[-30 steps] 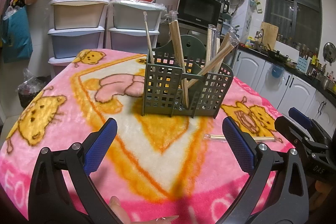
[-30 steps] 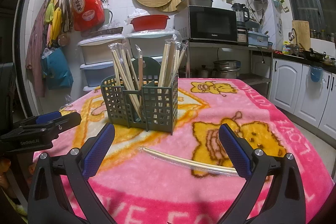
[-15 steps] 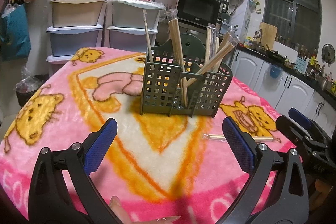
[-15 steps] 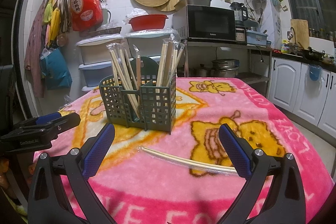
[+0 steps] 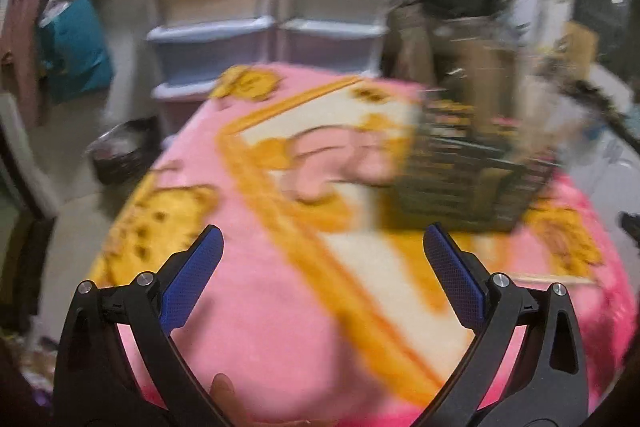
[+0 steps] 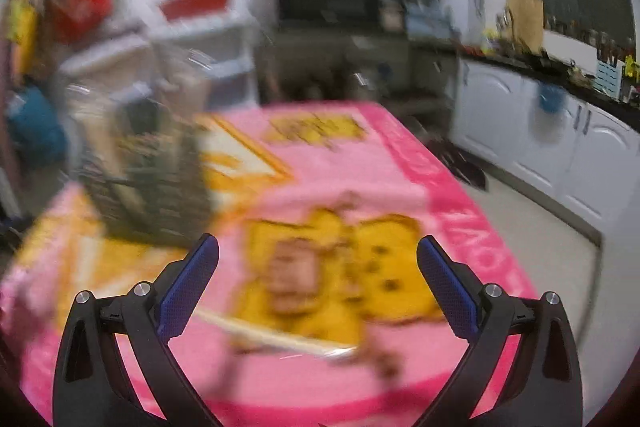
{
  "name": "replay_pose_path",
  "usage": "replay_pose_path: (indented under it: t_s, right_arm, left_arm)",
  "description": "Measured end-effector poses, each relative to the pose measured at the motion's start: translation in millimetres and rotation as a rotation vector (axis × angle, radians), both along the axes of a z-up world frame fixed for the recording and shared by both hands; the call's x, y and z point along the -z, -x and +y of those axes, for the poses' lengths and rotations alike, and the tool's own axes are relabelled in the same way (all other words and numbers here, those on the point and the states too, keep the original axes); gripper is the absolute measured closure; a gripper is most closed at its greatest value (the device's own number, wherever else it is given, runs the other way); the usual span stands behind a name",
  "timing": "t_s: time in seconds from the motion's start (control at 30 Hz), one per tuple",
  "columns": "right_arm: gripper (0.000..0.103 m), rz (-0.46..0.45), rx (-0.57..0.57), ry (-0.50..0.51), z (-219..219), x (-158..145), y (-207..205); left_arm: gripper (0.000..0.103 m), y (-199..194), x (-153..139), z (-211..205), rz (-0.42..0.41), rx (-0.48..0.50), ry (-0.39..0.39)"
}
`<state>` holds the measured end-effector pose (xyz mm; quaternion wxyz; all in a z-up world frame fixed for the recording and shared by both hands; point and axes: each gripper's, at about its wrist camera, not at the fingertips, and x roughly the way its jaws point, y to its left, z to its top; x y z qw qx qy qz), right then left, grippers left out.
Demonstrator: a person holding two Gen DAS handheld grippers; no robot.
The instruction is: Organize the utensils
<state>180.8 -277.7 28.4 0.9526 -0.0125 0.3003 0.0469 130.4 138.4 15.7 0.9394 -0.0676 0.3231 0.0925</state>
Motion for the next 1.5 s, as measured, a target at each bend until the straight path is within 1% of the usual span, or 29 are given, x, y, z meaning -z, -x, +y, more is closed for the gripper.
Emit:
replay_pose_path:
  t_s: [0.03,0.07,0.1,0.13,0.17,0.2,0.23,0.27,0.3,0.33,0.5,0.57,1.5]
  right_arm:
    - [0.007,0.032,0.021,0.022,-7,4,-14]
    - [0.007,0.096,0.048,0.068,-16,14,-39]
    - [0.007,0.155,0.071,0.105,-25,27,-62]
    - [0.007,0.195,0.084,0.124,-30,38,-76]
    - [0.007,0.256,0.113,0.122,-39,52,-94]
    - [0.007,0.303,0.136,0.098,-48,64,-108]
    - [0.007,0.326,0.142,0.084,-52,73,-117]
    - [0.006,0.355,0.165,0.097,-56,83,-127]
    - [0.006,0.356,0.166,0.077,-60,89,-131]
    - [0.006,0.353,0.166,0.053,-63,90,-133]
    - [0.005,0.346,0.166,0.004,-69,93,-128]
    - [0.005,0.346,0.167,0.015,-69,92,-127]
    - [0.005,0.345,0.167,0.013,-68,91,-126]
  left_arm:
    - [0.011,-11,3,10,0.017,-0.028,-0.009]
    - [0.011,-24,8,20,0.040,-0.059,-0.022]
    - [0.011,-38,16,29,0.071,-0.079,-0.039]
    - [0.011,-54,25,38,0.109,-0.111,-0.055]
    - [0.011,-65,33,44,0.135,-0.129,-0.054]
    - [0.011,-77,42,51,0.165,-0.135,-0.040]
    - [0.011,-86,52,58,0.212,-0.151,-0.026]
    - [0.011,-94,63,66,0.267,-0.169,0.001]
    - [0.009,-96,71,70,0.299,-0.176,0.019]
    - [0.009,-97,73,70,0.290,-0.169,0.013]
    - [0.009,-94,74,68,0.292,-0.169,0.002]
    - [0.009,-94,74,67,0.293,-0.170,-0.002]
    - [0.009,-96,73,69,0.293,-0.169,0.000]
